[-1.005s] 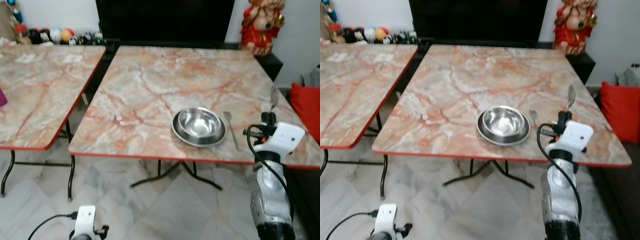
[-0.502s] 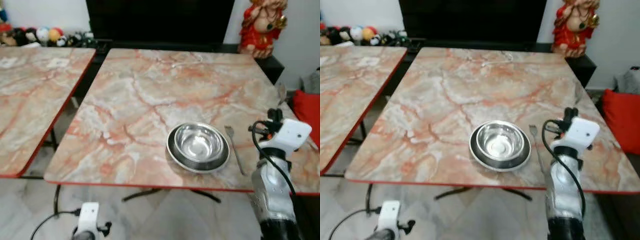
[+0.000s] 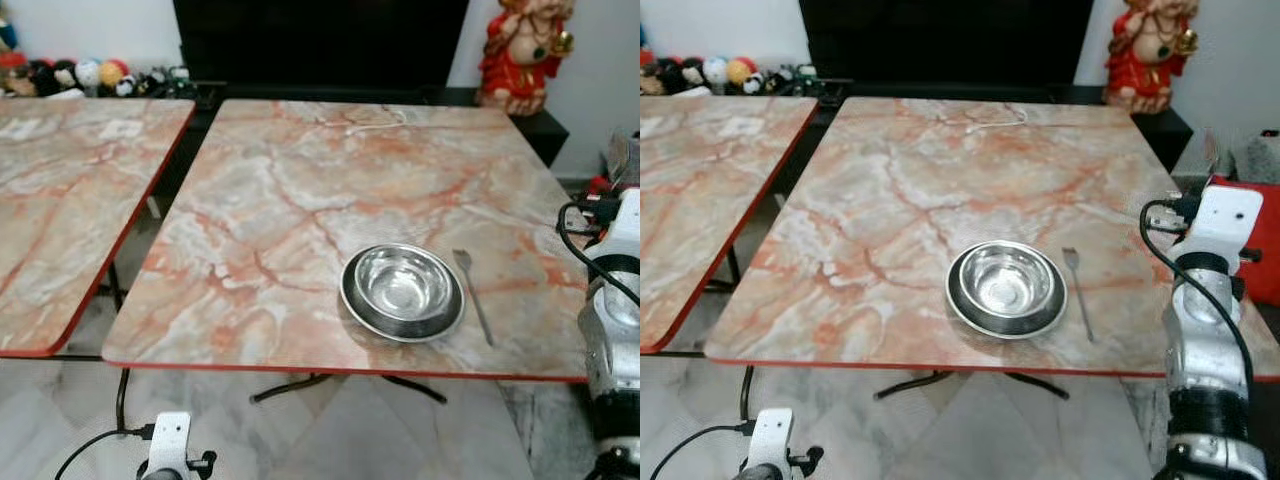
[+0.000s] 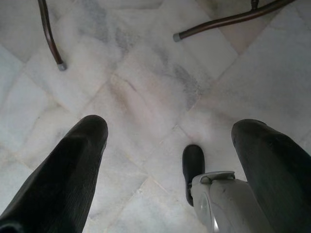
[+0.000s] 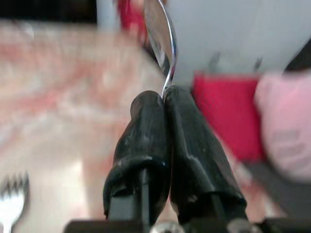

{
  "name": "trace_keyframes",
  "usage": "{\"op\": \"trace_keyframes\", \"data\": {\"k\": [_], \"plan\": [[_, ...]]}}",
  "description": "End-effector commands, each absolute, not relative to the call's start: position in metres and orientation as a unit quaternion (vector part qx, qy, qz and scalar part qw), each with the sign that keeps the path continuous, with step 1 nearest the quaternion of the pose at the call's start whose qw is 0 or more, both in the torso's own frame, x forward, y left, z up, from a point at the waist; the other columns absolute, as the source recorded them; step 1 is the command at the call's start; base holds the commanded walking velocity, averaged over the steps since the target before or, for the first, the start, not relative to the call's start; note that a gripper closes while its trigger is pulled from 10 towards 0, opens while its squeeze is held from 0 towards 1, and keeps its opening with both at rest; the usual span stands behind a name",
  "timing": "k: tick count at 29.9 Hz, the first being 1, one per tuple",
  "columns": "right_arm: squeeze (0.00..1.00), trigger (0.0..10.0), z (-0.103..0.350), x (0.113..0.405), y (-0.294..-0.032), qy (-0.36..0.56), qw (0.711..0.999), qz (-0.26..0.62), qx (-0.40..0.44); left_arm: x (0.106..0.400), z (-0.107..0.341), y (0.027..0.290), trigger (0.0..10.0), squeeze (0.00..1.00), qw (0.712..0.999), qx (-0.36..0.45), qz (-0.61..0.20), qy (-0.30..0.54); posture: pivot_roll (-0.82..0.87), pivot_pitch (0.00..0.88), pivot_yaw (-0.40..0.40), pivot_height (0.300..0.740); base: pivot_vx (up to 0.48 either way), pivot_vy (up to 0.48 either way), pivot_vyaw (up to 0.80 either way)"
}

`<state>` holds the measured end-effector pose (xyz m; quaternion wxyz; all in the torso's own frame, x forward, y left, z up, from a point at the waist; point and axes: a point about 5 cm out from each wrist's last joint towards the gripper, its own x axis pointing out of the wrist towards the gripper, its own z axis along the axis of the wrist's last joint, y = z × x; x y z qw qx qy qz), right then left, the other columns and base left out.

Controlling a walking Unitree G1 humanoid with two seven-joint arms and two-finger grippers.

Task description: Setting the table

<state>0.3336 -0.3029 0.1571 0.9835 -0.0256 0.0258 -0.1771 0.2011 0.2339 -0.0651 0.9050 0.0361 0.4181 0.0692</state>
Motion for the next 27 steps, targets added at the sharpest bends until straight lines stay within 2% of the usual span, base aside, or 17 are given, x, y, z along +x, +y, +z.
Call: {"op": "trace_keyframes", "data": {"k": [1, 4, 12, 14, 20, 27], "plan": [[0.00, 10.0, 0.153, 0.336, -0.306, 0.052, 0.986, -0.161, 0.000, 0.196, -0.068, 0.235, 10.0, 0.00, 0.900, 0.032, 0.069, 0.429, 0.03, 0.047, -0.028, 0.740, 0.000, 0.000, 0.00], [0.00, 10.0, 0.143, 0.341, -0.303, 0.086, 0.988, -0.109, 0.061, 0.193, -0.068, 0.240, 10.0, 0.00, 0.898, 0.030, 0.072, 0.432, 0.04, 0.050, -0.028, 0.740, 0.000, 0.000, 0.00], [0.00, 10.0, 0.132, 0.344, -0.302, 0.119, 0.984, -0.087, 0.101, 0.189, -0.069, 0.244, 10.0, 0.00, 0.896, 0.028, 0.075, 0.436, 0.04, 0.054, -0.029, 0.740, 0.000, 0.000, 0.00], [0.00, 10.0, 0.130, 0.347, -0.296, 0.125, 0.984, -0.054, 0.113, 0.187, -0.070, 0.245, 10.0, 0.00, 0.896, 0.028, 0.075, 0.437, 0.05, 0.056, -0.028, 0.740, 0.000, 0.000, 0.00], [0.00, 10.0, 0.121, 0.349, -0.284, 0.143, 0.984, -0.013, 0.104, 0.185, -0.070, 0.245, 10.0, 0.00, 0.895, 0.027, 0.075, 0.439, 0.05, 0.059, -0.029, 0.740, 0.000, 0.000, 0.00], [0.00, 10.0, 0.104, 0.345, -0.274, 0.176, 0.981, -0.004, 0.082, 0.183, -0.071, 0.247, 10.0, 0.00, 0.894, 0.026, 0.076, 0.440, 0.05, 0.060, -0.029, 0.740, 0.000, 0.000, 0.00]]}}
